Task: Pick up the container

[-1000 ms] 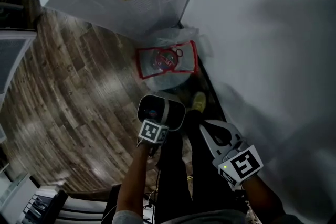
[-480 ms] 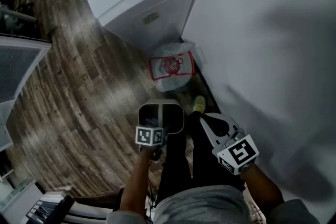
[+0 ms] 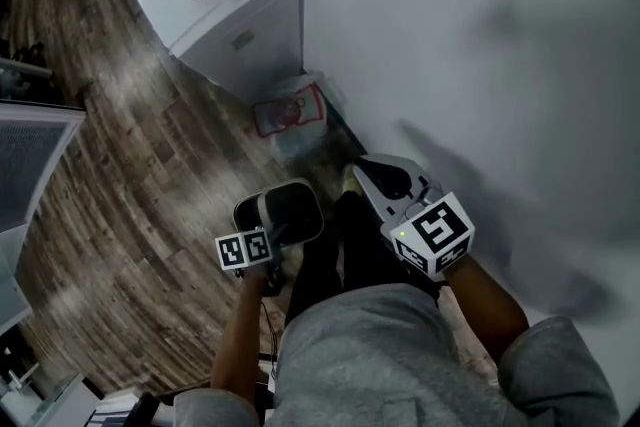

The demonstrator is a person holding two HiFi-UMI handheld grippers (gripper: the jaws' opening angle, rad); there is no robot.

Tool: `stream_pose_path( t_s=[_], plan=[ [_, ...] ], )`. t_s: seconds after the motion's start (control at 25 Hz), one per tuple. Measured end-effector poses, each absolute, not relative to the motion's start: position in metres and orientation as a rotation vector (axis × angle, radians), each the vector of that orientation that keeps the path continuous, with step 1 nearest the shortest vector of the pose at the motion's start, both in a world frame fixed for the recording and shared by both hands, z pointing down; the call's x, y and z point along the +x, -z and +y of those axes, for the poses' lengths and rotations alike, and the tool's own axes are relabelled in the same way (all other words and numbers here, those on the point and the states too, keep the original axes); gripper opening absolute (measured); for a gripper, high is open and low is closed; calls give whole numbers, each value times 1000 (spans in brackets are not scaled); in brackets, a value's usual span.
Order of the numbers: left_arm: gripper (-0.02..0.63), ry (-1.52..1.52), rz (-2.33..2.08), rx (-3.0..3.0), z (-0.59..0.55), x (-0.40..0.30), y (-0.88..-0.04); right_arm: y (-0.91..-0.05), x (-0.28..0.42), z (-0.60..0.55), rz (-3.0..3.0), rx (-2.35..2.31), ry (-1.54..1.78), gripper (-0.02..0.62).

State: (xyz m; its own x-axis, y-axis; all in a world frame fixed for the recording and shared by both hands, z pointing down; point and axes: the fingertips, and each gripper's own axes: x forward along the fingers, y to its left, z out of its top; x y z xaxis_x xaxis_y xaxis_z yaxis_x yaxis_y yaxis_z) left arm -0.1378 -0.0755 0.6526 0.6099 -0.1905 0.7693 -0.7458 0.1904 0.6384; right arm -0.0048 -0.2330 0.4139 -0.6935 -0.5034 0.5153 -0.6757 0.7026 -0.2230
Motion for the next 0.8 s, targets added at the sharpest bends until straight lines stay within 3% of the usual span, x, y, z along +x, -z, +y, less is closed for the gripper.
stream_pose_path(
  t_s=[0.8],
  plan=[
    [15,-267,-1039,1293,-36,-191,-565,-331,46,-186,-2493,1234,-428,26]
  ],
)
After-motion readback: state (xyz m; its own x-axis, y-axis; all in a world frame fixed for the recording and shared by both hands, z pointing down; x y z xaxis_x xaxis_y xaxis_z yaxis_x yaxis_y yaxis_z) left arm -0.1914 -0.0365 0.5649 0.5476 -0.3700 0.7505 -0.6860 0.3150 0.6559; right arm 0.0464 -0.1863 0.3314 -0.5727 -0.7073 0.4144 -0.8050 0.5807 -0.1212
